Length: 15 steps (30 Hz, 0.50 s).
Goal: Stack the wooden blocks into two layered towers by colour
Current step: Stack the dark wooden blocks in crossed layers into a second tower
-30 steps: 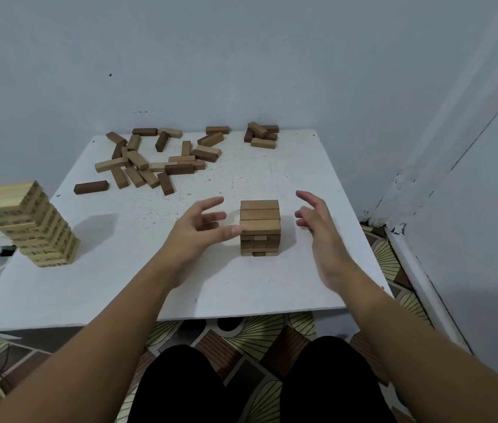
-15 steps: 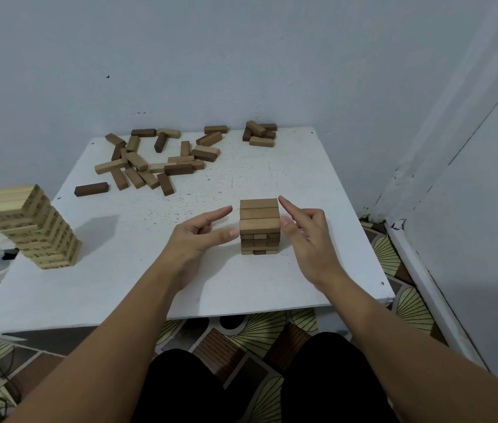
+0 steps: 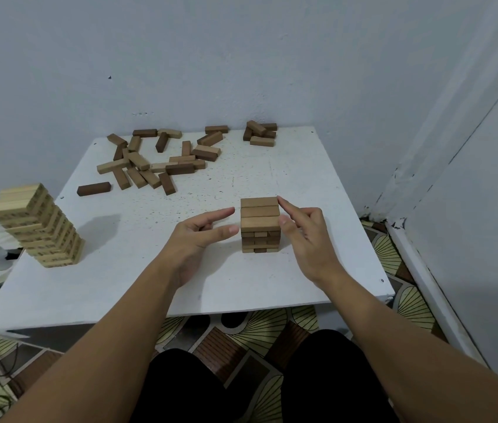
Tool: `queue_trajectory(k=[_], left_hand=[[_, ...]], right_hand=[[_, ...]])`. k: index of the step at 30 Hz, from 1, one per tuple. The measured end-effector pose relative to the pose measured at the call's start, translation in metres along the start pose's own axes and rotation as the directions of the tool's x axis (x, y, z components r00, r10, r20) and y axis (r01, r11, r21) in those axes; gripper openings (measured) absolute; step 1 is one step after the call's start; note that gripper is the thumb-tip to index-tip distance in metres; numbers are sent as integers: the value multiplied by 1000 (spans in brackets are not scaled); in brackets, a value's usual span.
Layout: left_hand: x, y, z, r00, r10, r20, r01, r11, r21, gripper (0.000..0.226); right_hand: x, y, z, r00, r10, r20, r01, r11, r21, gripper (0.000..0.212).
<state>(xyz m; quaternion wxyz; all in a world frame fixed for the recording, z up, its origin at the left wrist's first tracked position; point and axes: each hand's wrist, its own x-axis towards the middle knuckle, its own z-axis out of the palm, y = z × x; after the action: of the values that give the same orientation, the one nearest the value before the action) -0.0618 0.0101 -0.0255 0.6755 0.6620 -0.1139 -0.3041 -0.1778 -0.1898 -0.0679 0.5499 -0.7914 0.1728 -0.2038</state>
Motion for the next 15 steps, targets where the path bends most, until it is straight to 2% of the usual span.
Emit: queue_trajectory(k=[10, 15], left_hand=[[0, -2, 1, 999, 26, -21, -25, 998, 49, 57], [1, -4, 2, 999, 18, -43, -17, 999, 39, 54]], right_hand=[[-1, -2, 0, 1000, 8, -3, -8, 1000, 2, 40], [-1, 0, -1, 1000, 9, -6, -9, 1000, -11, 52]])
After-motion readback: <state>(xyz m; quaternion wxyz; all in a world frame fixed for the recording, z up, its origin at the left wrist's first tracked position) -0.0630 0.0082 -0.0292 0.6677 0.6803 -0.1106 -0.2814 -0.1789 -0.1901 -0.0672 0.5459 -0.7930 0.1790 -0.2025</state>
